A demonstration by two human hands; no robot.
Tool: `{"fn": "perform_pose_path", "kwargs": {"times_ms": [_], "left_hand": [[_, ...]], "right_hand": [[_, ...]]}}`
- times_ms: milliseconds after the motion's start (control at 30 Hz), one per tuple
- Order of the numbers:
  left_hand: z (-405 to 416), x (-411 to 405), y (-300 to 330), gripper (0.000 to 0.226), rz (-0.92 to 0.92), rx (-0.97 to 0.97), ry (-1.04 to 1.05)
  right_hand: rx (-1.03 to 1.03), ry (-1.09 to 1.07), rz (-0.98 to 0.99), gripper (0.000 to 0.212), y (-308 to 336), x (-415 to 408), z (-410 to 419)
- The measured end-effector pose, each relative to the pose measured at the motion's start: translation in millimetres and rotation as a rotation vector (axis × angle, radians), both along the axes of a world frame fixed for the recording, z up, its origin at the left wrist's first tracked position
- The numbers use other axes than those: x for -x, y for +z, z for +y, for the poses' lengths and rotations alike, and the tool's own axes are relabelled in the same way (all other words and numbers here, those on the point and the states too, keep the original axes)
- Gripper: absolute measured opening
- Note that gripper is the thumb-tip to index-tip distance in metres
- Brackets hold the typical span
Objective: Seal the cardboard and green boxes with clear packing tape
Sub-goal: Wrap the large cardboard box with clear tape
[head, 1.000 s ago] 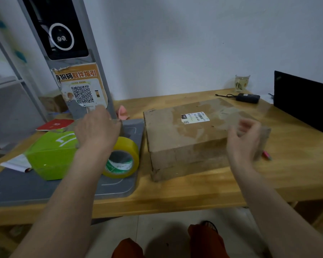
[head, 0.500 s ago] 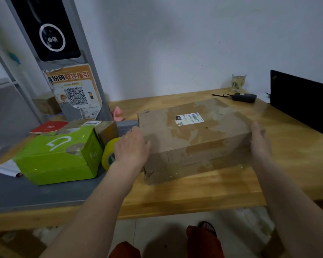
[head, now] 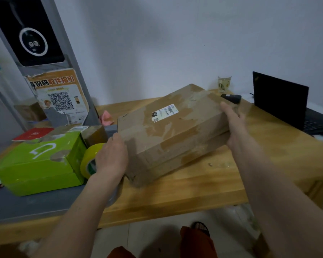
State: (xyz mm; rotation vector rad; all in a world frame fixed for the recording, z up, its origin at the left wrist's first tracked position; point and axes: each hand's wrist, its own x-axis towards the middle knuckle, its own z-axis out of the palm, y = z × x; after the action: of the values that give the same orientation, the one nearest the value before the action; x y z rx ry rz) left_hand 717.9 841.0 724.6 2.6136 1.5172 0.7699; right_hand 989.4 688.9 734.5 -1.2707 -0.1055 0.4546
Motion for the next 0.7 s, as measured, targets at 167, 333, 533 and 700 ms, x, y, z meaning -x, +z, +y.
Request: {"fn": "perform_pose_path", "kwargs": {"times_ms": [167,333,533,700], "left_hand": [[7.1,10.1,1.4,0.013,-0.206,0.127,0.003],[23.2,32.9,23.3,0.022,-0.489,0.134,0.135],[32.5,62.7,31.0,0.034,-0.606,0.056,0.225],[15.2,76.8,33.8,0.047,-0.643,-0.094,0.168]], "right_hand": [[-0.045,-0.047,-0.012,0.097,31.2,7.4,5.5],[-0.152,-0.157,-0.741,0.06,112.1,52.0,17.3],[-0.031,-0.147,-1.916,0.07,133.0,145.1,49.9],[0.332,0.023,-2.257,0.085,45.1,150.0,74.7]]}}
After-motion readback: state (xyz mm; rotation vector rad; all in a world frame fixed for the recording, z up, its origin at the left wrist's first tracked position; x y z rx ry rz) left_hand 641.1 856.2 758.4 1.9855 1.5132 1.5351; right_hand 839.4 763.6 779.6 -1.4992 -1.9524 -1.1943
